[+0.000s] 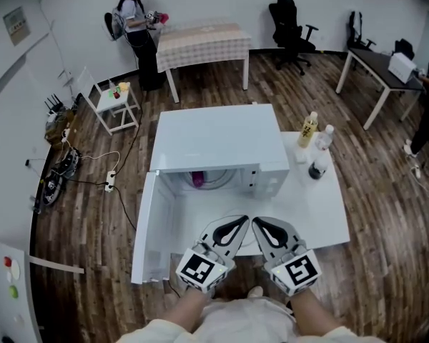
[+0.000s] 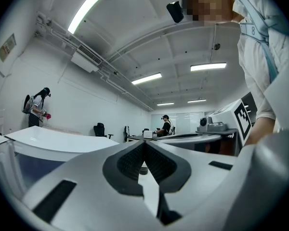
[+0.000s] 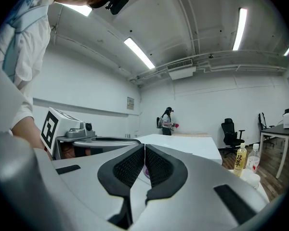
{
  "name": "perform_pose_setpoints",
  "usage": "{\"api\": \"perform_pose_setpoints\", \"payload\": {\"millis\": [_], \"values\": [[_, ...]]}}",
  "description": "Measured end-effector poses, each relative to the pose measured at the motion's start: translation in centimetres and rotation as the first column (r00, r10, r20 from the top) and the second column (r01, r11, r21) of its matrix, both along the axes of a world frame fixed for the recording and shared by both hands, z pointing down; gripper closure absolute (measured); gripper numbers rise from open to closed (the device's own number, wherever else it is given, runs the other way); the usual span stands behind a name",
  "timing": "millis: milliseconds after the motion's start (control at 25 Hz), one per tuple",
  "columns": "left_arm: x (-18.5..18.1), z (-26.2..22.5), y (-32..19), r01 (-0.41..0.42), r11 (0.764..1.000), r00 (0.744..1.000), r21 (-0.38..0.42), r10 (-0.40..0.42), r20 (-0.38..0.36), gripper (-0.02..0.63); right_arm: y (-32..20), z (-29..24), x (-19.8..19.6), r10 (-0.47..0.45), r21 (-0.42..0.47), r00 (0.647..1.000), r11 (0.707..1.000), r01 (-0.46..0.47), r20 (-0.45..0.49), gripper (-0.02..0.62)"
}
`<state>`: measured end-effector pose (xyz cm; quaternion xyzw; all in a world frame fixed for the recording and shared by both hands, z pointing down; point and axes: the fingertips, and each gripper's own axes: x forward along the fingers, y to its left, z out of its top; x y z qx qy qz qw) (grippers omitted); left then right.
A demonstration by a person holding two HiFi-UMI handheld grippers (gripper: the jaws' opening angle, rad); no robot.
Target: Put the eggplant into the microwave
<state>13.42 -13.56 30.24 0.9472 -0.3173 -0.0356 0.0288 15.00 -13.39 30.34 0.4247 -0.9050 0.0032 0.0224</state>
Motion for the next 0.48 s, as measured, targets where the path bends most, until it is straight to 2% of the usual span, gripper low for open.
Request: {"api": "perform_pose_setpoints", "payload": {"millis": [480], "values": [[0.12, -0.96, 0.19, -0.015, 1.0, 1.0, 0.017, 0.015, -0.014, 0.604, -0.06, -0.87, -0.33, -0.005, 0.017, 1.0, 1.0, 0.005, -0.005, 0.56]]}}
